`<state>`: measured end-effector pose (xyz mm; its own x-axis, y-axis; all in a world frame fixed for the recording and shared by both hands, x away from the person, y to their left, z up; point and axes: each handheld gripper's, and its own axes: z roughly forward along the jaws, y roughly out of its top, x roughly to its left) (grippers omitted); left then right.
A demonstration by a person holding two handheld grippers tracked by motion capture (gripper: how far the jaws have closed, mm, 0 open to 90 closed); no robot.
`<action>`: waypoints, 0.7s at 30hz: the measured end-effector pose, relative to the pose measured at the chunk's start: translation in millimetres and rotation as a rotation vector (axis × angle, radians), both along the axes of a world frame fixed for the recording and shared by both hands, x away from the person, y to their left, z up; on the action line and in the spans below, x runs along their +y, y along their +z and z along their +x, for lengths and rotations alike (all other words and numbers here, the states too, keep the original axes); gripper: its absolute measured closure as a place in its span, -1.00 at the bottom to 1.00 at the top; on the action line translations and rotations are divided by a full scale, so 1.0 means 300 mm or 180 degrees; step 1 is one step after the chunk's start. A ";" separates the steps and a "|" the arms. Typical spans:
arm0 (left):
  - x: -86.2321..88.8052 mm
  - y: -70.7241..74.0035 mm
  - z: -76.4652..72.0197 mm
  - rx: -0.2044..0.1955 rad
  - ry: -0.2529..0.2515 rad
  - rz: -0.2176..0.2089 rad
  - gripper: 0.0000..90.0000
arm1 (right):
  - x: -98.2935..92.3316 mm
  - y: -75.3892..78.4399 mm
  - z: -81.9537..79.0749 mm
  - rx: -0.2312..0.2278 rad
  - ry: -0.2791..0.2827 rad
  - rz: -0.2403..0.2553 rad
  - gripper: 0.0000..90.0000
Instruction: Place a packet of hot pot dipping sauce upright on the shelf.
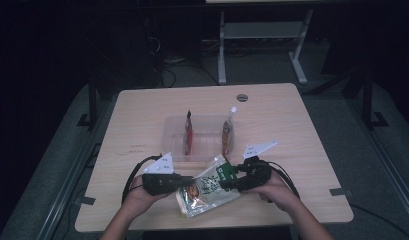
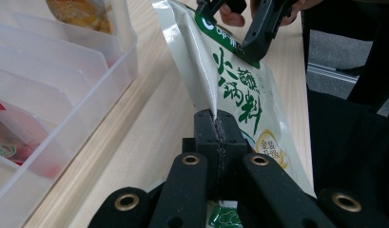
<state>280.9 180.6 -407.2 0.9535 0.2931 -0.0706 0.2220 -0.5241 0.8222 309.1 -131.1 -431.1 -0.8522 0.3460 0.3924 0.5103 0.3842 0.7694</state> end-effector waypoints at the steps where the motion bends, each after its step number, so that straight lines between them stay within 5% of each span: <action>1: 0.002 0.001 0.001 0.0003 -0.0009 0.0011 1.00 | -0.002 -0.001 0.001 0.0013 -0.0002 0.0018 -0.05; 6: -0.002 0.002 -0.001 -0.0007 0.0003 -0.0002 1.00 | -0.009 -0.006 0.005 0.0087 0.0003 0.0044 0.05; 14: 0.001 -0.002 0.008 -0.0027 0.0062 0.0004 1.00 | -0.038 0.005 0.012 0.0179 -0.0015 0.0243 0.56; 21: -0.003 -0.007 0.014 -0.0051 0.0085 0.0027 1.00 | -0.036 0.004 0.006 0.0171 0.0067 0.0228 0.86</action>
